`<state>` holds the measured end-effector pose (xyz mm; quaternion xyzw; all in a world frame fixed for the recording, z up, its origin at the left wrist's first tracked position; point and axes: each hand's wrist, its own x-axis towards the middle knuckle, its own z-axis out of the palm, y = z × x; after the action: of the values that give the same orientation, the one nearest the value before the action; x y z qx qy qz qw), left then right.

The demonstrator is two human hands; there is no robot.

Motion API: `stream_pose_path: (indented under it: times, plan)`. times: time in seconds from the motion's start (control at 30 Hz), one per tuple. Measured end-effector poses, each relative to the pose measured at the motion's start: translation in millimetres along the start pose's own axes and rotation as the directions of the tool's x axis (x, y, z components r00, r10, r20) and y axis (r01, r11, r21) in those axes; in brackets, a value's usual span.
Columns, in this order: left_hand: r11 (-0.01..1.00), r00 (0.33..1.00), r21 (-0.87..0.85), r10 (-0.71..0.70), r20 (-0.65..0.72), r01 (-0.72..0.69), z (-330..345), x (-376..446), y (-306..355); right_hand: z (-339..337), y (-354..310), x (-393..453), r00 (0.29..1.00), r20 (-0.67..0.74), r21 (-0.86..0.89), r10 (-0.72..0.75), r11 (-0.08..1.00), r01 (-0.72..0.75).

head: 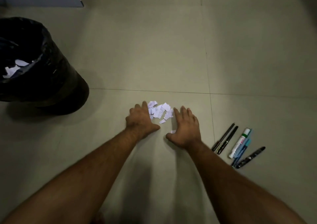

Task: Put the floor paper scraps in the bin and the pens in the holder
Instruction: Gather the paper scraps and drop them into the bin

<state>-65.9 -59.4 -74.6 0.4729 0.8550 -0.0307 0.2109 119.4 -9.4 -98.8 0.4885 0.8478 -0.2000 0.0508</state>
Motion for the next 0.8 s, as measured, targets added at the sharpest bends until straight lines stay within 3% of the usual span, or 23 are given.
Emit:
stream_pose_path:
  times: [0.1, 0.17, 0.3, 0.37, 0.43, 0.5, 0.63, 0.73, 0.8]
  plan:
    - [0.986, 0.992, -0.109, -0.127, 0.003, 0.127, 4, -9, 16, 20, -8, -26, 0.964, -0.206, 0.046, 0.17, 0.985, -0.164]
    - [0.967, 0.988, -0.205, -0.155, 0.001, 0.152, 6, -13, 28, 27, -18, -31, 0.938, -0.246, 0.074, 0.244, 0.97, -0.233]
    - [0.9, 0.985, -0.404, -0.169, 0.018, 0.162, 9, -12, 34, 20, -38, -9, 0.938, -0.208, 0.292, 0.275, 0.933, -0.209]
    - [0.895, 0.985, -0.417, -0.172, 0.002, 0.157, 4, -8, 27, 14, -43, 3, 0.953, -0.159, 0.418, 0.259, 0.892, -0.173]
    - [0.945, 0.989, -0.309, -0.134, -0.064, 0.108, 1, -3, 16, 8, -42, 11, 0.958, -0.198, 0.47, 0.207, 0.878, -0.092]
    - [0.981, 0.996, -0.196, -0.02, -0.091, 0.001, -2, 5, 6, 2, -36, 18, 0.97, -0.205, 0.413, 0.128, 0.91, -0.033]
    - [0.956, 0.959, 0.113, 0.258, 0.116, -0.271, -14, 32, 3, -9, -19, 40, 0.995, -0.065, 0.147, 0.07, 0.987, -0.06]
    - [0.879, 0.918, 0.29, 0.314, 0.242, -0.377, -24, 38, 14, -7, -16, 41, 0.999, -0.032, 0.009, -0.04, 0.999, 0.041]
    - [0.862, 0.91, 0.309, 0.339, 0.238, -0.402, -21, 33, 21, -6, -22, 39, 0.993, -0.084, 0.039, -0.085, 0.995, 0.089]
